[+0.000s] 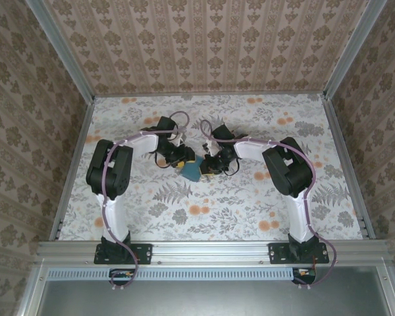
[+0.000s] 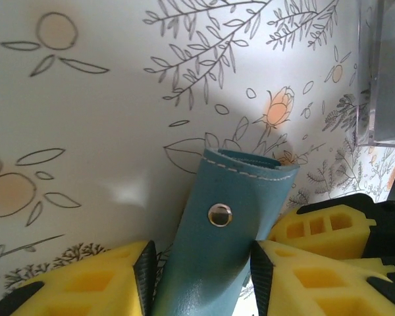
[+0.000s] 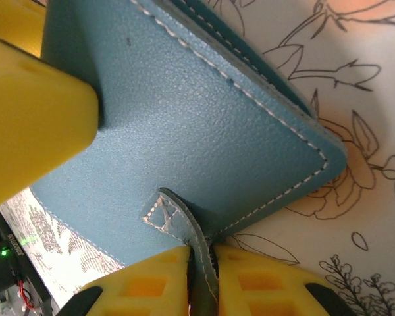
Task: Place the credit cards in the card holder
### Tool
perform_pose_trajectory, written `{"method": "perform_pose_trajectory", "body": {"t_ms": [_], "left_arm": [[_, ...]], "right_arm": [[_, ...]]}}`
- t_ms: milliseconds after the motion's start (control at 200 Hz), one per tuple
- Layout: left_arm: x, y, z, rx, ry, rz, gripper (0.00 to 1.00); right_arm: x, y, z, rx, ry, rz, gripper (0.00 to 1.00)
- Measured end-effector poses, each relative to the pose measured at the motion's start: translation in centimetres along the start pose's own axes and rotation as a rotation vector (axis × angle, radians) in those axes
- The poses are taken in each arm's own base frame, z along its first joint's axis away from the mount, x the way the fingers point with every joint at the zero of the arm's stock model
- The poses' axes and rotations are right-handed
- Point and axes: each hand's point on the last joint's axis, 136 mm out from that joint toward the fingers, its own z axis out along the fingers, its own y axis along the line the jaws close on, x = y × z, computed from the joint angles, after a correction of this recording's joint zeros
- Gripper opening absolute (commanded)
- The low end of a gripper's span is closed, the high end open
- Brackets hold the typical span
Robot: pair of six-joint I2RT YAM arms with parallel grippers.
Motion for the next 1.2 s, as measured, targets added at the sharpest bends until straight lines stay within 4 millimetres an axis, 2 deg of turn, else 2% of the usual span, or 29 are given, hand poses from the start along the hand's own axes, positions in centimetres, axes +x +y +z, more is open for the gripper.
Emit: {"method": "perform_pose_trajectory", "body": {"t_ms": [70, 140, 180, 310, 440, 565, 745, 845, 940, 1050, 1180, 1200], "left_arm": [[0.0, -0.1, 0.0, 0.001, 0.001, 0.004, 0.32], [0.0, -0.1, 0.0, 0.003, 0.001, 0.009, 0.18], [0.0, -0.3, -0.1, 0.015, 0.000, 0.010, 0.13], [-0.3, -1.6, -1.4, 0.046, -0.029, 0.046, 0.06], [-0.5, -1.5, -2.8, -0.003, -0.059, 0.054, 0.05], [-1.2, -1.3, -5.7, -0.122, -0.100, 0.094, 0.04], [-2.5, -2.1, -12.2, -0.391, -0.248, 0.232, 0.05], [-2.4, -3.4, -13.9, -0.588, -0.288, 0.328, 0.01], [-2.2, -4.0, -13.6, -0.774, -0.285, 0.412, 0.01], [-1.5, -2.6, -11.2, -0.945, -0.217, 0.483, 0.02], [-0.5, -1.0, -8.1, -1.058, -0.138, 0.554, 0.19], [-0.3, -0.9, -7.7, -1.067, -0.128, 0.568, 0.25]], "right_arm": [[-0.1, -0.1, -0.1, -0.001, -0.002, 0.009, 0.17], [-0.1, -0.1, -0.1, -0.002, -0.003, 0.015, 0.18], [-0.2, -0.2, -0.2, -0.003, -0.004, 0.020, 0.21], [-0.5, -0.2, -0.4, -0.024, -0.014, 0.037, 0.32], [-1.0, 0.2, -1.0, -0.033, -0.042, 0.029, 0.48], [-1.4, 0.0, -2.4, -0.016, -0.086, 0.032, 0.50], [-2.1, -0.4, -5.1, 0.014, -0.165, 0.035, 0.50], [-2.5, -0.8, -6.7, 0.036, -0.221, 0.038, 0.51], [-2.4, -1.2, -8.4, 0.062, -0.271, 0.050, 0.51], [-2.4, -1.4, -10.6, 0.083, -0.345, 0.062, 0.52], [-2.2, -1.9, -13.3, 0.087, -0.440, 0.095, 0.52], [-2.2, -2.1, -13.8, 0.089, -0.454, 0.104, 0.51]]}}
